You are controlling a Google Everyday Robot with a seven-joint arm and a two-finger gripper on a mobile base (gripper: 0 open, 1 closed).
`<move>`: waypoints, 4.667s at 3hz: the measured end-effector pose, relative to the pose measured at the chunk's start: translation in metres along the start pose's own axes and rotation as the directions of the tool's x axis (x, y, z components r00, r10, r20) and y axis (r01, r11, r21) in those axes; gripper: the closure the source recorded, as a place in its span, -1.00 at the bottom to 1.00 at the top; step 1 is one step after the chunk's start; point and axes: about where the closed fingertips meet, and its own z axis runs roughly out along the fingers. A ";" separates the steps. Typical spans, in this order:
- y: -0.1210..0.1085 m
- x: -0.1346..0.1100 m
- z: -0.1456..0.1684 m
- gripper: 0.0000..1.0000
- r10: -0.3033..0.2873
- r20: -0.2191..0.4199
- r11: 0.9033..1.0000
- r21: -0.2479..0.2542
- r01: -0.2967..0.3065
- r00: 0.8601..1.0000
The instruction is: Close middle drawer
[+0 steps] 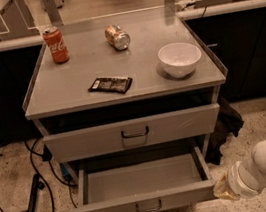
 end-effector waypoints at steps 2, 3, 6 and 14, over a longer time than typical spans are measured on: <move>-0.006 0.013 0.047 1.00 -0.042 -0.013 0.999 0.015 0.042 0.999; -0.015 0.018 0.080 1.00 -0.075 0.029 0.997 0.027 0.074 0.997; -0.022 0.018 0.137 1.00 -0.064 0.229 0.997 -0.016 0.069 0.971; -0.096 -0.010 0.171 1.00 -0.380 0.299 0.897 0.351 0.270 0.875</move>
Offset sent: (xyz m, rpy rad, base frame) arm 0.0166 0.0001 -0.0792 -0.0579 -0.0437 0.0535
